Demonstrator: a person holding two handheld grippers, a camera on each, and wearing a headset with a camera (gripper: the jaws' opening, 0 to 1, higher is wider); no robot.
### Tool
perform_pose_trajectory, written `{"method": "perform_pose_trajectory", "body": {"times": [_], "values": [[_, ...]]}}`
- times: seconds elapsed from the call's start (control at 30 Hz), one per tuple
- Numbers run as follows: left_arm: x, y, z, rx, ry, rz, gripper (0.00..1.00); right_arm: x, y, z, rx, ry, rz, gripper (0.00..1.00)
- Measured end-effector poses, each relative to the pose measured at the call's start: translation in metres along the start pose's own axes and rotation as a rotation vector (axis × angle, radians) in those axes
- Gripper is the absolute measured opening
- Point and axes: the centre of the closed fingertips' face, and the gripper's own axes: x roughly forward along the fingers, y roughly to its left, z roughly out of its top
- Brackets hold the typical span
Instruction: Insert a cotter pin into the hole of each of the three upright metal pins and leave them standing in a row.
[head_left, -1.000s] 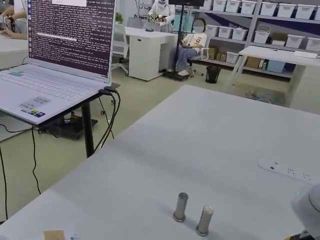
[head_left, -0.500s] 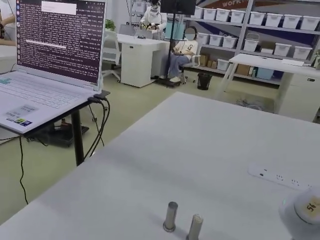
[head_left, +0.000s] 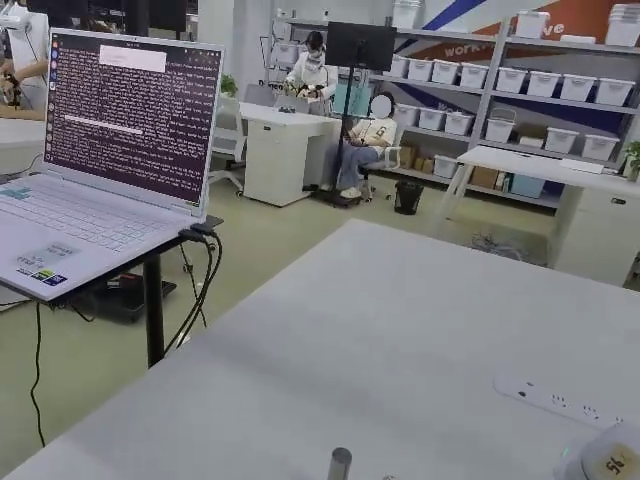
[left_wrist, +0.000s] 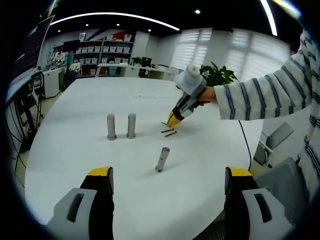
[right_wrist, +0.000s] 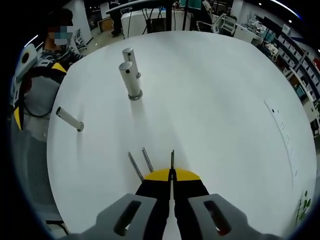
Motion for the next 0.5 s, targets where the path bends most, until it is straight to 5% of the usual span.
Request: {"method": "perform_pose_trajectory", "body": {"times": [0.3,0.5], "values": [[0.005,-0.006,0.006,0.003,0.008,-0.025,0.89,-0.022,0.002,-0.001,0.005,-0.042,0.000,0.00],[0.003,-0.008,0.025,-0.046,-0.055,-0.046,0.87,-0.050,0.006,0.011,-0.014,-0.117,-0.011,0.00]]}}
